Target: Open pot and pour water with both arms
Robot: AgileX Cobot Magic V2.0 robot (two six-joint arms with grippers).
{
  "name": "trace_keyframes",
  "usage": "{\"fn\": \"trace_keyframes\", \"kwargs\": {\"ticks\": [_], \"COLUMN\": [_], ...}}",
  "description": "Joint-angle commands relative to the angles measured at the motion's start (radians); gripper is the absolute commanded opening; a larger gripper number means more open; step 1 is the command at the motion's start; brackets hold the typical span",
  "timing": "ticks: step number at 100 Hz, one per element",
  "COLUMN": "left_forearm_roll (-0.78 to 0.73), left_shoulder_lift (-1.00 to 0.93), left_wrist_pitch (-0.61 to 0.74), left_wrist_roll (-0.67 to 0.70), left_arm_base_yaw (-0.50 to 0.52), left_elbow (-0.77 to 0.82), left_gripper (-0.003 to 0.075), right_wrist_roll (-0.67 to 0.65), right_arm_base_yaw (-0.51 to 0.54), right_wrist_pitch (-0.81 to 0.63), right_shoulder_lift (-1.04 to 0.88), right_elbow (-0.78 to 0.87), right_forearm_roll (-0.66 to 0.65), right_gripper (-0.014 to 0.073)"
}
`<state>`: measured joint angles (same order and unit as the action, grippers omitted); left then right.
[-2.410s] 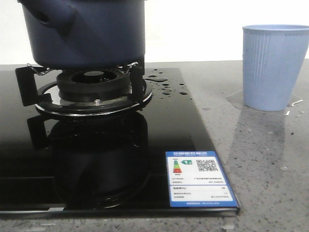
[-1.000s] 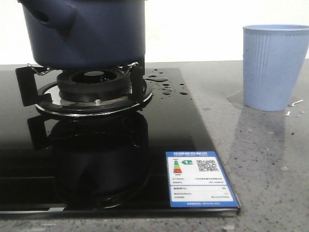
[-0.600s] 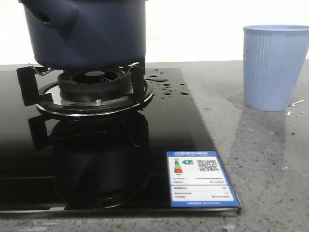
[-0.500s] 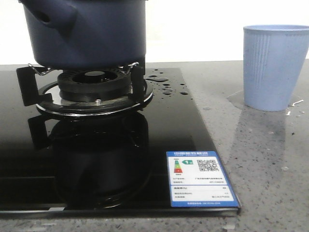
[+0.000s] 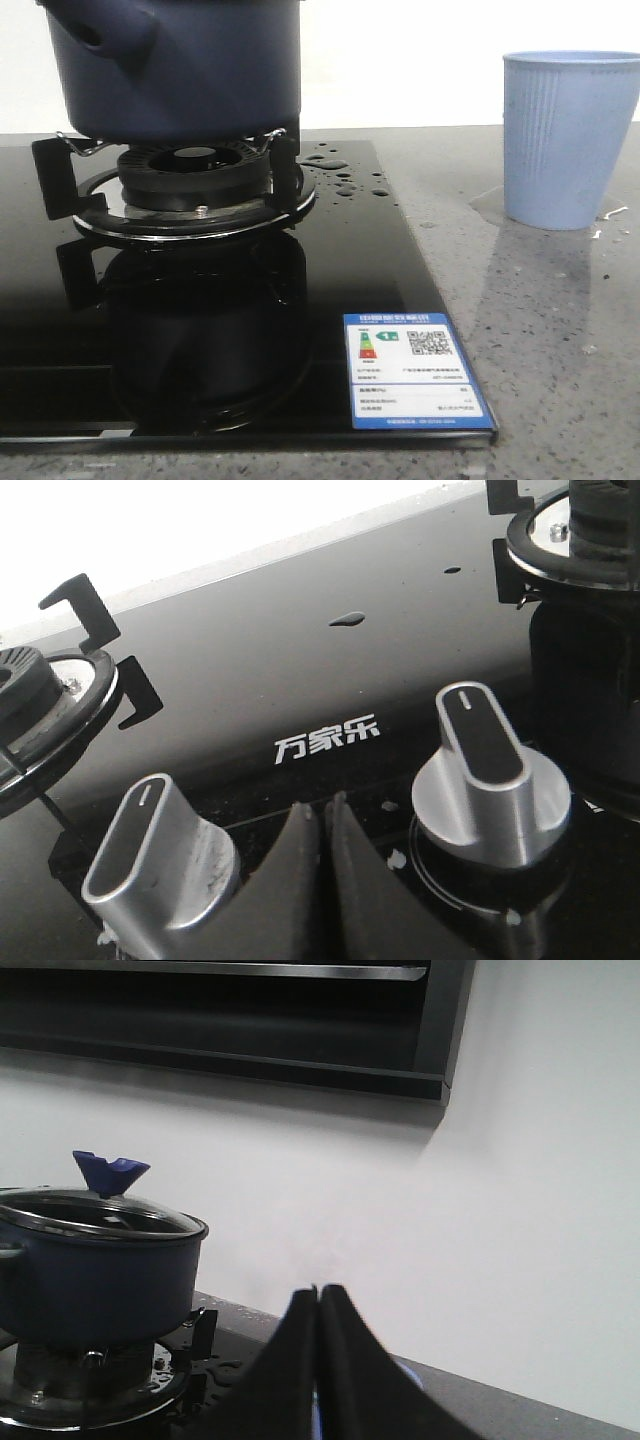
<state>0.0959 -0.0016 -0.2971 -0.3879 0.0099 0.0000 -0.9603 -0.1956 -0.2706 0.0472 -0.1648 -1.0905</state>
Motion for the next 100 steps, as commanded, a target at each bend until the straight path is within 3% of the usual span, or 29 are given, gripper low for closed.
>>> {"fn": "trace_keyframes", "kwargs": {"ticks": [1,15,23,34,41,46,52,70,80,93,100], "left_forearm_roll": [0.002,0.002,0.002,0.002,0.002,0.002,0.002,0.003,0.003,0.003,0.003], "left_shoulder_lift": [-0.027,-0.027,-0.027,-0.027,-0.027,-0.027,-0.027,-0.027,-0.027,-0.027,-0.027], "left_wrist_pitch": [0.073,0.073,0.073,0.073,0.073,0.073,0.073,0.073,0.073,0.073,0.073], "left_wrist_roll": [0.013,0.013,0.013,0.013,0.013,0.013,0.013,0.013,0.013,0.013,0.013], "left_arm_base_yaw": [0.002,0.002,0.002,0.002,0.002,0.002,0.002,0.002,0.002,0.002,0.002], "left_elbow": [0.040,0.040,0.040,0.040,0.040,0.040,0.040,0.040,0.040,0.040,0.040], "left_gripper": [-0.0020,-0.0019,-0.0019,-0.0019,-0.0019,-0.0019,-0.0019,-0.0019,-0.0019,-0.0020,-0.0019], "right_wrist_roll": [-0.001,-0.001,-0.001,-0.001,-0.001,-0.001,0.009,0.009,0.026,0.026,0.026], "right_arm_base_yaw": [0.008,0.008,0.008,0.008,0.008,0.008,0.008,0.008,0.008,0.008,0.008], "right_wrist_pitch": [-0.020,-0.015,0.078,0.281,0.439,0.560,0.581,0.427,0.412,0.413,0.400], "right_shoulder_lift": [0.010,0.010,0.010,0.010,0.010,0.010,0.010,0.002,-0.002,-0.002,-0.002], "right_elbow": [-0.024,-0.016,0.011,0.052,0.059,0.066,0.093,0.186,0.184,0.184,0.184], "right_forearm_roll": [0.010,0.008,0.051,0.507,0.599,0.595,0.563,0.397,0.354,0.387,0.478], "right_gripper": [-0.0057,-0.0058,-0.0057,-0.0058,-0.0058,-0.0057,-0.0057,-0.0058,-0.0057,-0.0057,-0.0058]}}
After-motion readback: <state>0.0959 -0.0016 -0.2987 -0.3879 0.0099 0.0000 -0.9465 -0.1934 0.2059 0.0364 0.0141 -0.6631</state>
